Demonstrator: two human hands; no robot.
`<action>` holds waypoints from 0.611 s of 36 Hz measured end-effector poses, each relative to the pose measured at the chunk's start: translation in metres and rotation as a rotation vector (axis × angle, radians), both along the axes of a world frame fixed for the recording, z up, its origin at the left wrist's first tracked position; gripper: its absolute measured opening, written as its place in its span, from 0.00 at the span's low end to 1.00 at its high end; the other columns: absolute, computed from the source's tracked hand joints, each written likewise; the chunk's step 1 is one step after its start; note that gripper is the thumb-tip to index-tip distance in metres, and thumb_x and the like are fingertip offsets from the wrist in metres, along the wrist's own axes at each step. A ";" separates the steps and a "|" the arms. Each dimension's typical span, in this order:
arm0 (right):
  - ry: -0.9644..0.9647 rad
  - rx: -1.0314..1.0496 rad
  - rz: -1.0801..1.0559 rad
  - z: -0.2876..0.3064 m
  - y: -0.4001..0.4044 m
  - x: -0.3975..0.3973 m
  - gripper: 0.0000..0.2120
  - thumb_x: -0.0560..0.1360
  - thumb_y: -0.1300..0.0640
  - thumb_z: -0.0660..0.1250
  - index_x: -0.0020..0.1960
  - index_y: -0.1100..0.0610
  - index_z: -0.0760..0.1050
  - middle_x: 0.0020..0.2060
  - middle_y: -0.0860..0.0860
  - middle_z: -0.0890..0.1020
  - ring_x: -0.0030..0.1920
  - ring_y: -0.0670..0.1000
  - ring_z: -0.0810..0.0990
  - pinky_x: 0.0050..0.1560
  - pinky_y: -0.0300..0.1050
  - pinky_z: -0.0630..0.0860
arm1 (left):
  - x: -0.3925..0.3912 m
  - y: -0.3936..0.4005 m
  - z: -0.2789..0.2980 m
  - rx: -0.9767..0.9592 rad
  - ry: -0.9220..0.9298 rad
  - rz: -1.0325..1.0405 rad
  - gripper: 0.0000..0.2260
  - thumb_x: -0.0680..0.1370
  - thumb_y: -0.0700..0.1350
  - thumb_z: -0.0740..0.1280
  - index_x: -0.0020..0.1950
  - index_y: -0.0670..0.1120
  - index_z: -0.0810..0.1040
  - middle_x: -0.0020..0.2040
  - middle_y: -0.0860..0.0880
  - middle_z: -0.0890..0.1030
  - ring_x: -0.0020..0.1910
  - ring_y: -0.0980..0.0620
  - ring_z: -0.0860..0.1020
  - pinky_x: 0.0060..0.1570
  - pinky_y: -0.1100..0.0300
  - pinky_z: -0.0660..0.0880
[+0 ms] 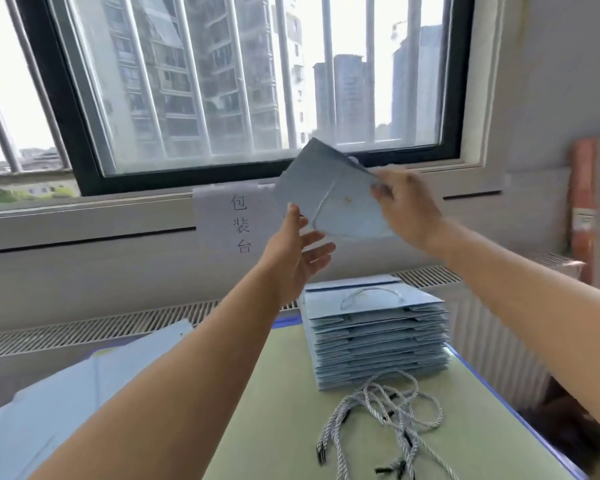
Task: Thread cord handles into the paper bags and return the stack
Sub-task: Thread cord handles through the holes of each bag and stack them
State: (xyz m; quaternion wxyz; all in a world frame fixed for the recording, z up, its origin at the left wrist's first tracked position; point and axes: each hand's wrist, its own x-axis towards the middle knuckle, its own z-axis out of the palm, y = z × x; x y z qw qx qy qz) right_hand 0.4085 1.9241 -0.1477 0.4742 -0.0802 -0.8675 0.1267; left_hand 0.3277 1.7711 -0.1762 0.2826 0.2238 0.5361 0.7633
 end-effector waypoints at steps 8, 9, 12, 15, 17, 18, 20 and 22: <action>-0.442 0.278 -0.229 -0.075 0.012 -0.017 0.24 0.79 0.66 0.53 0.71 0.47 0.66 0.62 0.47 0.77 0.61 0.52 0.75 0.53 0.46 0.72 | -0.034 0.022 -0.038 -0.354 0.156 0.202 0.22 0.84 0.51 0.53 0.77 0.46 0.60 0.68 0.46 0.70 0.59 0.47 0.73 0.60 0.52 0.71; -0.484 0.292 -0.241 -0.080 0.013 -0.016 0.24 0.79 0.66 0.53 0.71 0.47 0.65 0.62 0.47 0.76 0.61 0.52 0.75 0.53 0.47 0.73 | -0.039 0.023 -0.045 -0.416 0.258 0.224 0.22 0.85 0.50 0.52 0.79 0.47 0.56 0.75 0.47 0.64 0.68 0.46 0.69 0.66 0.52 0.66; -0.600 0.359 -0.242 -0.094 0.015 -0.013 0.26 0.78 0.67 0.52 0.72 0.46 0.63 0.63 0.46 0.75 0.60 0.52 0.76 0.53 0.48 0.75 | -0.047 0.026 -0.058 -0.511 0.484 0.307 0.21 0.84 0.48 0.51 0.78 0.48 0.58 0.78 0.48 0.60 0.76 0.46 0.58 0.75 0.49 0.55; -0.722 0.399 -0.187 -0.105 0.016 -0.010 0.26 0.78 0.66 0.54 0.72 0.47 0.63 0.64 0.46 0.74 0.62 0.53 0.75 0.54 0.49 0.75 | -0.044 0.031 -0.063 -0.597 0.699 0.285 0.19 0.84 0.49 0.52 0.74 0.49 0.68 0.74 0.48 0.68 0.73 0.46 0.64 0.72 0.48 0.60; -0.808 0.369 -0.146 -0.109 0.018 -0.009 0.22 0.80 0.61 0.54 0.72 0.47 0.64 0.65 0.47 0.75 0.63 0.53 0.73 0.57 0.50 0.74 | -0.039 0.036 -0.065 -0.738 0.880 0.198 0.19 0.84 0.51 0.50 0.71 0.49 0.71 0.72 0.49 0.71 0.71 0.47 0.66 0.70 0.49 0.63; -0.848 0.336 -0.119 -0.110 0.019 -0.009 0.20 0.81 0.57 0.53 0.72 0.46 0.63 0.66 0.47 0.74 0.65 0.53 0.72 0.59 0.51 0.73 | -0.034 0.038 -0.066 -0.833 0.963 0.154 0.19 0.84 0.51 0.49 0.70 0.49 0.72 0.71 0.49 0.72 0.70 0.46 0.68 0.69 0.50 0.64; -0.922 0.258 -0.064 -0.110 0.021 -0.007 0.21 0.81 0.52 0.53 0.73 0.46 0.62 0.70 0.48 0.71 0.68 0.51 0.68 0.65 0.49 0.68 | -0.027 0.042 -0.071 -0.987 1.081 0.085 0.19 0.85 0.52 0.48 0.67 0.50 0.73 0.69 0.48 0.74 0.68 0.46 0.69 0.66 0.51 0.65; -0.956 0.170 -0.019 -0.108 0.022 -0.004 0.22 0.79 0.51 0.55 0.73 0.48 0.63 0.71 0.48 0.69 0.70 0.49 0.66 0.68 0.45 0.64 | -0.022 0.044 -0.081 -1.068 1.120 0.028 0.19 0.84 0.52 0.47 0.67 0.51 0.73 0.68 0.48 0.74 0.67 0.46 0.70 0.65 0.51 0.65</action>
